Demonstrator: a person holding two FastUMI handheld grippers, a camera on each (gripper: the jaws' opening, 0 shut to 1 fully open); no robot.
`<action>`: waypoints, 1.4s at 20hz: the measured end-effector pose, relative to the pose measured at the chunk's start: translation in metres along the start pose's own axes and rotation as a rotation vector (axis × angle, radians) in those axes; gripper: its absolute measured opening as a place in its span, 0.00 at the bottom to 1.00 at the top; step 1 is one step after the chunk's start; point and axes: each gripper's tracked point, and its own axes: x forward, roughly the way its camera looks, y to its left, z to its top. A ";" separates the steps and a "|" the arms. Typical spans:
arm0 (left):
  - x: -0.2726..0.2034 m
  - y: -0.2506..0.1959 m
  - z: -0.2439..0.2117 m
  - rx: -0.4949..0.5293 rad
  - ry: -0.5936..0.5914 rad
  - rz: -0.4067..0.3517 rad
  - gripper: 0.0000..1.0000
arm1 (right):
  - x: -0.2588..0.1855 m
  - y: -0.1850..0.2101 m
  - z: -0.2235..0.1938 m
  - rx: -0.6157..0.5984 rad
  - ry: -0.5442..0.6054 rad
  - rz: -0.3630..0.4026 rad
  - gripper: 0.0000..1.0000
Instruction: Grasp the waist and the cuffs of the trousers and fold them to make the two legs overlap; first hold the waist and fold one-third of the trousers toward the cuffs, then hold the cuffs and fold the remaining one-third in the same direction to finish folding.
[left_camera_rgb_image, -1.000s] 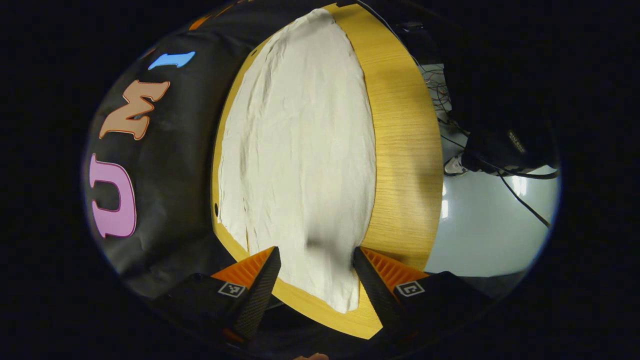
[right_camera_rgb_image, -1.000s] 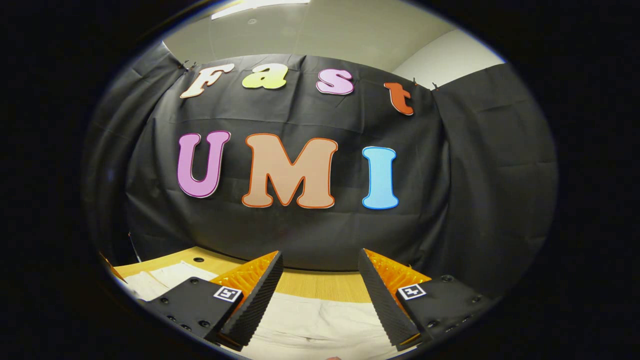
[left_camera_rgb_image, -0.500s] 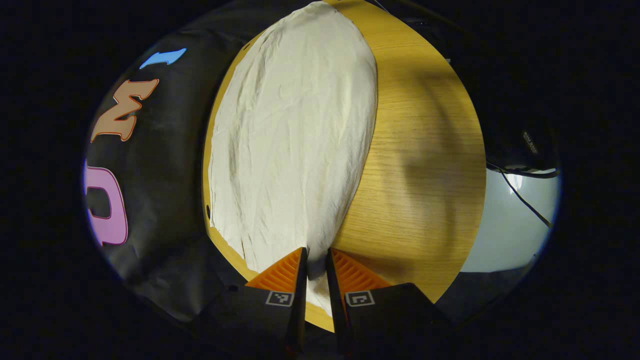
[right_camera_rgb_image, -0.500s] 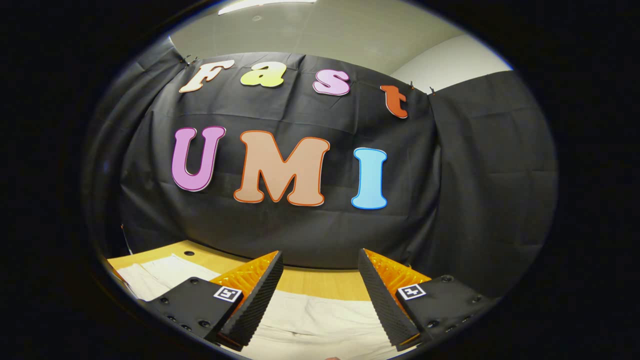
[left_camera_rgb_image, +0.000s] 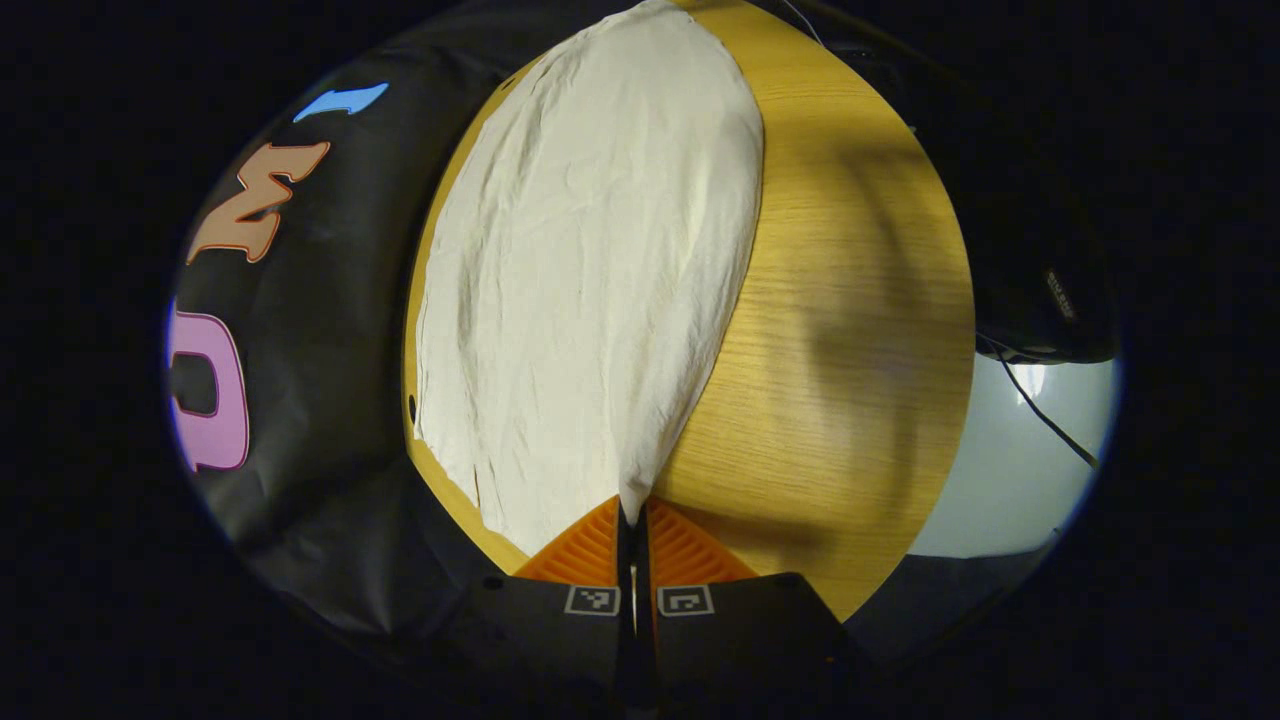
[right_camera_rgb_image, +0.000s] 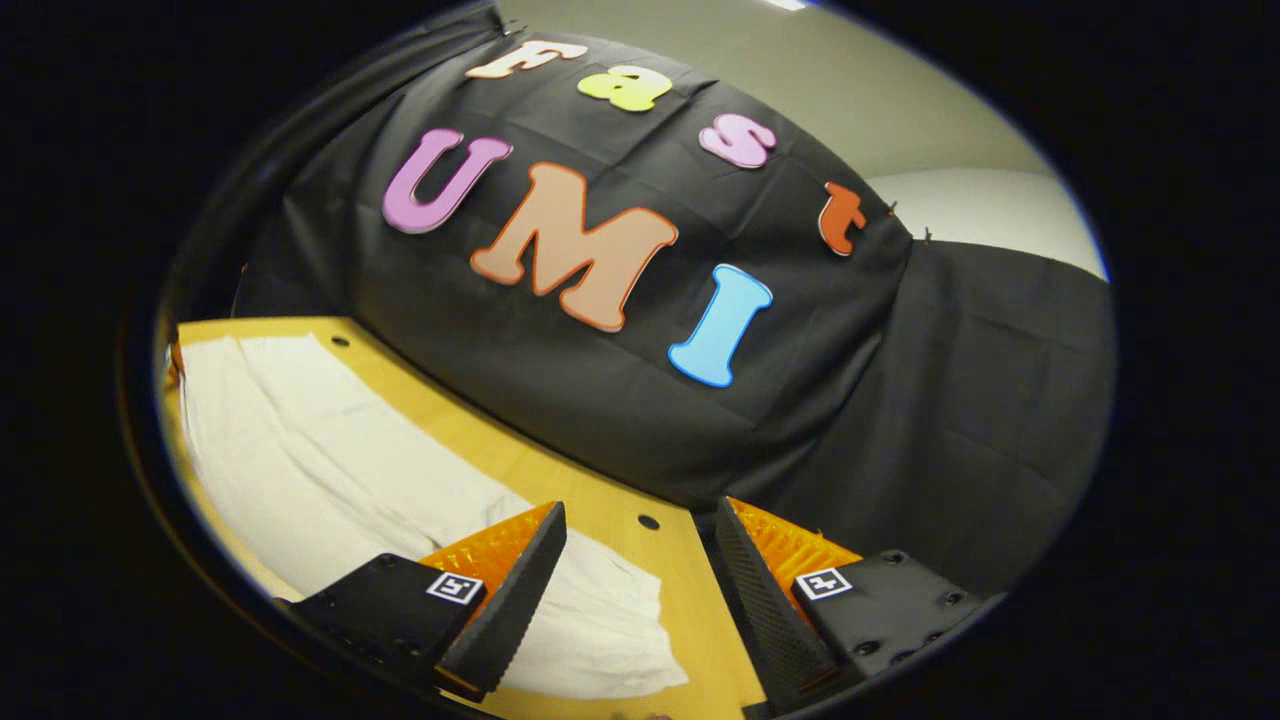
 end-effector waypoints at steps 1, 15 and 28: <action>0.000 0.000 0.000 0.000 0.002 0.003 0.00 | -0.007 0.003 -0.019 -0.057 0.030 0.018 0.97; 0.003 -0.001 -0.001 -0.026 0.012 0.064 0.00 | -0.053 0.036 -0.210 -0.566 0.346 0.401 0.98; 0.003 -0.002 -0.002 -0.004 0.043 0.069 0.00 | -0.009 0.069 -0.252 -0.867 0.322 0.649 0.86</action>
